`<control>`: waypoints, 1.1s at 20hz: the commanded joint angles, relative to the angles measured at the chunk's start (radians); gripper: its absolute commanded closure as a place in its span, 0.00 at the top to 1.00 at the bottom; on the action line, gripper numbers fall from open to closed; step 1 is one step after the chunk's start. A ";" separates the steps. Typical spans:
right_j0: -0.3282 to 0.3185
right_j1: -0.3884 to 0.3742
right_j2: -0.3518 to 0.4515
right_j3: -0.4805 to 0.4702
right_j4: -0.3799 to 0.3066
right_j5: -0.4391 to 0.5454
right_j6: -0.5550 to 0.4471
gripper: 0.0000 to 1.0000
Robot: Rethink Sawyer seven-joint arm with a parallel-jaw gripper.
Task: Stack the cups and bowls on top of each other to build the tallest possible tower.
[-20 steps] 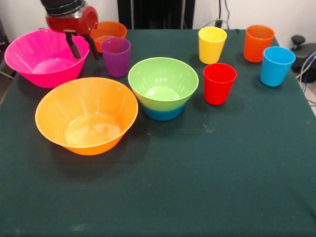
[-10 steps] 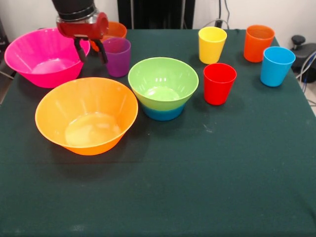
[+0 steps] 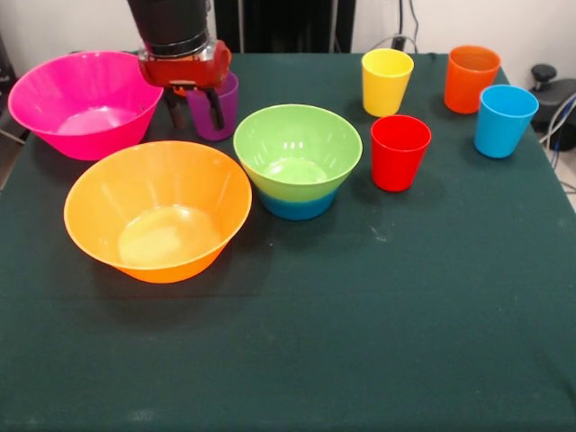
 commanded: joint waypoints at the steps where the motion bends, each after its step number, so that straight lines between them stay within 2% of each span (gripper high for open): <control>1: -0.009 0.039 -0.035 0.027 -0.082 -0.024 -0.057 1.00; 12: -0.072 0.007 -0.007 0.069 -0.090 -0.012 -0.089 1.00; 22: -0.044 0.056 -0.043 0.048 -0.141 -0.063 -0.041 1.00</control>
